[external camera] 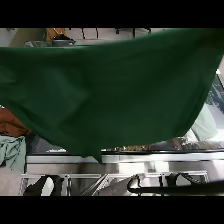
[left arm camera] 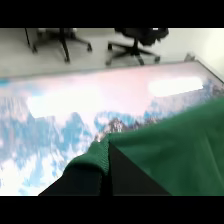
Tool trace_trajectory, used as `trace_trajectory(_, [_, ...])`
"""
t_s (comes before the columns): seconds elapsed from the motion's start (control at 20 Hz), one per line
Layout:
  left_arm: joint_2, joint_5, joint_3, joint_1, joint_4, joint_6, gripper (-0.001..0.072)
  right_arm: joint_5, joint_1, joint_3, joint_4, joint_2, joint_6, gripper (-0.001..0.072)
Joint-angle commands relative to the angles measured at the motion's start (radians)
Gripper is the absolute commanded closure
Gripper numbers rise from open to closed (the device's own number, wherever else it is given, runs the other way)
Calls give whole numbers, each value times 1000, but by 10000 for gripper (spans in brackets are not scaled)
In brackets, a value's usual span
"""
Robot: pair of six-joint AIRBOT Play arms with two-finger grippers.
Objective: Fold the shirts.
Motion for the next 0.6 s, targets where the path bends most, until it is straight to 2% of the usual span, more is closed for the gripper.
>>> trace_trajectory(0.0, [-133, -16, -180, -1, 23, 1, 692, 27, 7, -113, 4, -156, 6, 695])
trace_trajectory(0.2, [-377, 114, -348, -107, 26, 104, 691, 6, 108, -170, 20, -398, -68, 695])
trace_trajectory(0.3, [-514, 225, -376, -171, 38, 136, 690, -72, 169, -170, 19, -525, -82, 695])
trace_trajectory(0.45, [-692, 406, -341, -201, 65, 107, 691, -232, 203, -169, 22, -671, -81, 695])
trace_trajectory(0.55, [-785, 426, -251, -201, 71, 76, 691, -303, 195, -160, 50, -723, -82, 695])
